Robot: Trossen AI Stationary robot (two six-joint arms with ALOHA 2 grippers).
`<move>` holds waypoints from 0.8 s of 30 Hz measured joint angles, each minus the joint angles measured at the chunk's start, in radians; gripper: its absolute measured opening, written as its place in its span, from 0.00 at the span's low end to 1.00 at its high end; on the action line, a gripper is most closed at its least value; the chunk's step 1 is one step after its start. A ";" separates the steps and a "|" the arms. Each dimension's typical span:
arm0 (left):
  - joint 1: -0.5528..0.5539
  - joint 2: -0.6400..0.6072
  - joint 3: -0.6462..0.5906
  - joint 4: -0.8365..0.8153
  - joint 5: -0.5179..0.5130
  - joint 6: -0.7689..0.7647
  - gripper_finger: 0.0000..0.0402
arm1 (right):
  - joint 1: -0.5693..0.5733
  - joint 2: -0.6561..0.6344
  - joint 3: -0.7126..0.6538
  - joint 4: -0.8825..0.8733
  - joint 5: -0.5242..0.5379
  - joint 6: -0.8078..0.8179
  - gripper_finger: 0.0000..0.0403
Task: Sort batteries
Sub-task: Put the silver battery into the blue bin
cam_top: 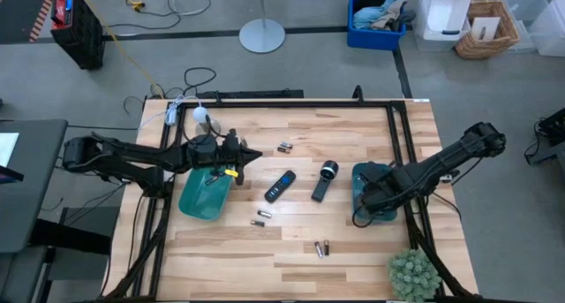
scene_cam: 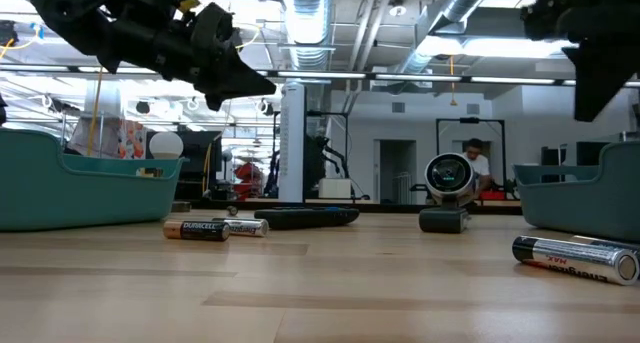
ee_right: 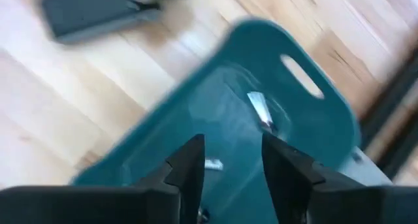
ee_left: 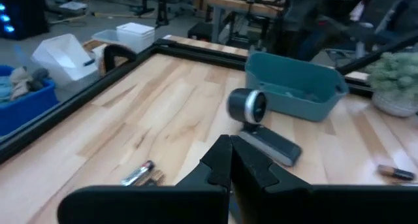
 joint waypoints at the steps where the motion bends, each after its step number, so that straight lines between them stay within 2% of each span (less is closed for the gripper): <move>1: 0.012 0.000 0.000 0.000 -0.001 -0.004 0.00 | -0.008 -0.003 0.000 0.027 0.020 -0.025 0.42; 4: 0.040 0.000 0.000 -0.004 -0.008 -0.027 0.00 | -0.033 -0.007 0.000 0.169 0.080 -0.130 0.43; 7: 0.073 0.001 0.003 -0.028 0.002 -0.033 0.00 | -0.042 -0.006 0.000 0.327 0.124 -0.302 0.43; 14: 0.113 0.015 0.090 -0.214 0.040 -0.040 0.00 | -0.081 -0.006 0.001 0.647 0.155 -0.663 0.41; 18: 0.134 0.056 0.161 -0.317 0.060 0.008 0.00 | -0.097 -0.006 0.001 0.704 0.154 -0.726 0.41; 24: 0.149 0.240 0.303 -0.423 0.068 0.108 0.04 | -0.097 0.010 0.001 0.698 0.155 -0.727 0.41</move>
